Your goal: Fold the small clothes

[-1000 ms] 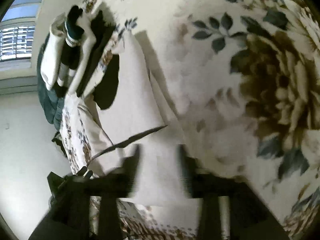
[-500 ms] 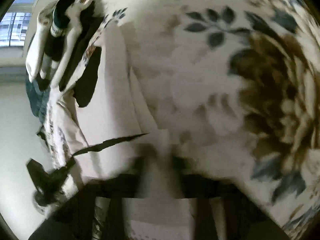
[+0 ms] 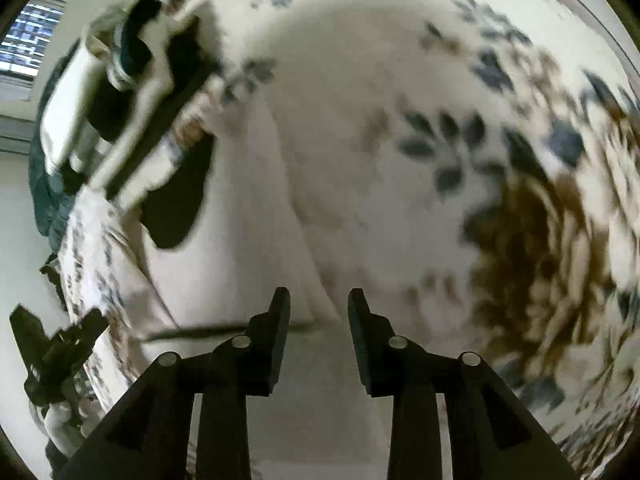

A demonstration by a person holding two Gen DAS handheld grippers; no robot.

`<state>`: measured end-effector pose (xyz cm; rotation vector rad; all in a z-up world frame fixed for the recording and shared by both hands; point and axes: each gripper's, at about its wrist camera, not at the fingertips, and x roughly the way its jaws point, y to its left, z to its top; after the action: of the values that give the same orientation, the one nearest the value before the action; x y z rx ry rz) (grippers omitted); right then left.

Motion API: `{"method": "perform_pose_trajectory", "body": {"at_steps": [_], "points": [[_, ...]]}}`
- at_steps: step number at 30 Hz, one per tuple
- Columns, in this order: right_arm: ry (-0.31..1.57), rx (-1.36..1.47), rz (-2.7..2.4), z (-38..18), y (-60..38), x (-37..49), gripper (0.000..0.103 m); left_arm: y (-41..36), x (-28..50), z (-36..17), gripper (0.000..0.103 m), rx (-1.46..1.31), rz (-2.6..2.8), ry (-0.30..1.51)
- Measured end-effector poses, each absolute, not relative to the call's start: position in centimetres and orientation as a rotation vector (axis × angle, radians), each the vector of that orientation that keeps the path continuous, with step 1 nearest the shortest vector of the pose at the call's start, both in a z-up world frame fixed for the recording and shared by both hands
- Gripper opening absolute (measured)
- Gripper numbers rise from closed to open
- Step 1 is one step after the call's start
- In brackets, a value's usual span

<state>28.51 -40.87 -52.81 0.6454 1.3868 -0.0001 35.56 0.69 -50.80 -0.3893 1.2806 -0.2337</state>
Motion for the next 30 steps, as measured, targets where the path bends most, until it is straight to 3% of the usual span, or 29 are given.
{"method": "perform_pose_trajectory", "body": {"at_steps": [4, 9, 15, 19, 21, 22, 27, 28, 30], "points": [[1.357, 0.653, 0.047, -53.1, -39.8, 33.1, 0.040, -1.6, 40.6, -54.1, 0.060, -0.242, -0.163, 1.311], [1.400, 0.611, 0.059, -55.4, -38.5, 39.2, 0.040, 1.4, 43.0, -58.1, 0.060, -0.195, -0.047, 1.371], [1.486, 0.532, -0.072, -58.3, -39.1, 42.2, 0.040, 3.0, 42.8, -56.6, 0.059, -0.252, -0.077, 1.373], [1.434, 0.483, 0.023, -55.2, -38.3, 42.8, 0.040, 2.7, 42.6, -53.1, 0.060, -0.273, -0.185, 1.309], [1.399, 0.424, 0.057, -53.5, -37.7, 43.3, 0.062, 1.5, 43.1, -52.3, 0.063, -0.221, -0.252, 1.294], [1.394, 0.394, 0.065, -53.2, -37.3, 43.7, 0.066, 1.0, 43.7, -52.4, 0.063, -0.188, -0.267, 1.296], [1.463, 0.204, 0.110, -55.3, -34.0, 46.7, 0.068, -2.9, 46.5, -57.1, 0.061, 0.055, -0.328, 1.421], [1.476, 0.162, 0.122, -56.0, -33.4, 47.1, 0.068, -3.1, 46.5, -57.5, 0.059, 0.084, -0.334, 1.420], [1.512, 0.070, 0.150, -57.4, -31.8, 48.4, 0.068, -3.7, 46.3, -57.3, 0.019, 0.131, -0.369, 1.374]]}}
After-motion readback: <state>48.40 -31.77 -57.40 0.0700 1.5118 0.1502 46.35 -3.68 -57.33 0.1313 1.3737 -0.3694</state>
